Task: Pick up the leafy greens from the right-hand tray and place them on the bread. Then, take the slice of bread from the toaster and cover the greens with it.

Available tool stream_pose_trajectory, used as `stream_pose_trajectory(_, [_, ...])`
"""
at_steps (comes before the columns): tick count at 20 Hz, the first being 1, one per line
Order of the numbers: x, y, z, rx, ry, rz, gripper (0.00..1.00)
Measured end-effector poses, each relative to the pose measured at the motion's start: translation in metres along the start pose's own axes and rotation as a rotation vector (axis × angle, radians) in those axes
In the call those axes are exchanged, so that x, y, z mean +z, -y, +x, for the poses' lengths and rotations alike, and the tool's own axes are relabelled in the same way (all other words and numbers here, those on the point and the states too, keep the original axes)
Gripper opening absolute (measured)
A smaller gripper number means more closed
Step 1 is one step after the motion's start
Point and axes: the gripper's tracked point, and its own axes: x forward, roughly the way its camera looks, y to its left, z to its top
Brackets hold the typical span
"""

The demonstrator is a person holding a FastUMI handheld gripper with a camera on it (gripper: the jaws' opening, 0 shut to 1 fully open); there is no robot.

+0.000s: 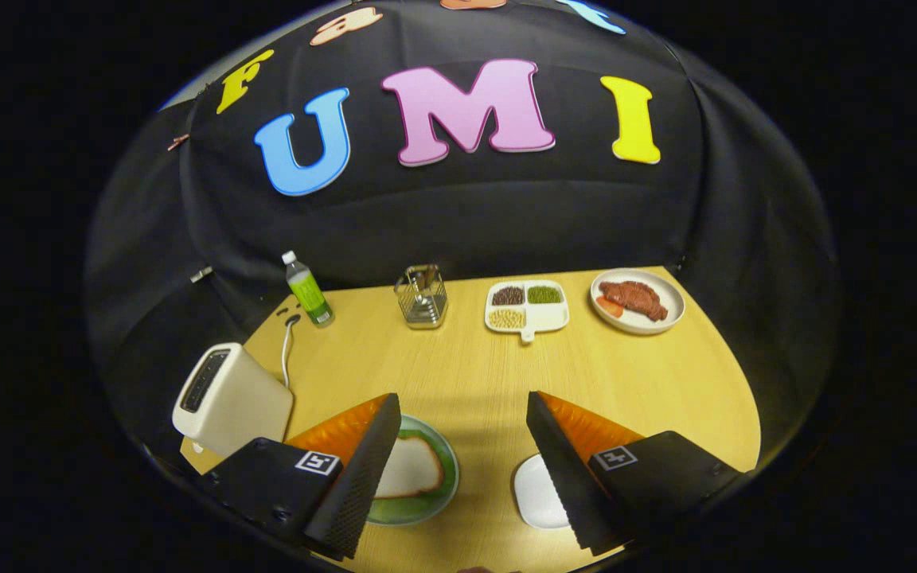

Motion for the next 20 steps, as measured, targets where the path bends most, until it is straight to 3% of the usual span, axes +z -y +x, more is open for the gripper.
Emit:
stream_pose_trajectory(6, [0.097,0.032,-0.075,-0.039,0.237,-0.038,0.99])
stream_pose_trajectory(10, [0.133,0.032,-0.125,-0.078,0.345,-0.047,0.99])
stream_pose_trajectory(14, [0.136,0.027,-0.162,-0.14,0.386,-0.139,0.98])
stream_pose_trajectory(20, [0.113,-0.004,-0.193,-0.168,0.416,-0.131,0.98])
